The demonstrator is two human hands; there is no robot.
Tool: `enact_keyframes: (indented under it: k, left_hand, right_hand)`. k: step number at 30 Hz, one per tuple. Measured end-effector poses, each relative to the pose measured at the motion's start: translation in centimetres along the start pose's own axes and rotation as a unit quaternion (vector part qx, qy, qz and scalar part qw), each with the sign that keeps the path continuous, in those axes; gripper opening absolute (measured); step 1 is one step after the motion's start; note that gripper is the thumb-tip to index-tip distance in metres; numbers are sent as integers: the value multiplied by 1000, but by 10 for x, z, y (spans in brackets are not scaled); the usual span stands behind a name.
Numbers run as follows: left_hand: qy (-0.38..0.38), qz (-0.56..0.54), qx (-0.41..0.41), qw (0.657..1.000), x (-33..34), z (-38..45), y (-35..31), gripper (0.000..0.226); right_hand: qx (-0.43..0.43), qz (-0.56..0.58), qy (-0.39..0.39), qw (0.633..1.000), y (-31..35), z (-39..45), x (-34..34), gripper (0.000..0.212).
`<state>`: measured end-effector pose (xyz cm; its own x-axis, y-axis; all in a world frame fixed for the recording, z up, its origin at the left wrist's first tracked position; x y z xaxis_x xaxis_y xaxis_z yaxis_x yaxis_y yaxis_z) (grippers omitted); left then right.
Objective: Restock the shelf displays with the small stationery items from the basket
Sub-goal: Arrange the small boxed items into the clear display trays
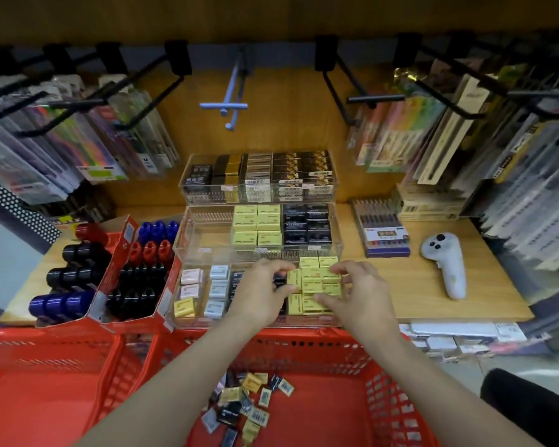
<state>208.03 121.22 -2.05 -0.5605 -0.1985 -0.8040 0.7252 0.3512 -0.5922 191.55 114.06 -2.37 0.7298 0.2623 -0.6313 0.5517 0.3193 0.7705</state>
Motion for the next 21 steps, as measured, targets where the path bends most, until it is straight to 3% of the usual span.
enact_keyframes:
  k: [12, 14, 16, 18, 19, 21]
  left_hand:
    - [31, -21, -28, 999, 7, 1, 3, 43]
    - [35, -87, -62, 994, 1, -2, 5, 51]
    - [62, -222, -129, 965, -6, -7, 6, 57]
    - [114, -339, -161, 920, -15, -20, 0, 69]
    - [131, -352, -150, 914, -23, -28, -5, 72]
    - [132, -315, -104, 934, -40, -46, -14, 64]
  right_hand:
    - [0, -8, 8, 1000, 3, -3, 1, 47]
    - [5, -16, 18, 1000, 5, -4, -3, 49]
    - [8, -12, 21, 1000, 12, -5, -9, 39]
    - [32, 50, 50, 997, 29, -8, -13, 20]
    - [63, 125, 83, 987, 40, -12, -10, 14]
    - [145, 317, 167, 922, 66, -26, 3, 16]
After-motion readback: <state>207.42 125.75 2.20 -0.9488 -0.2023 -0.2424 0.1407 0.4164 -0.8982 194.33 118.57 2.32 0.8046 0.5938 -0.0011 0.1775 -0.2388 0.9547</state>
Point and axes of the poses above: each hand's wrist, its own z-axis towards the middle knuckle, its own x-axis out of the palm, y = z × x, the point moved 6 cm from there along z, towards the middle knuckle, and after that the axes turned 8 degrees about z, right-handed, at the moved point
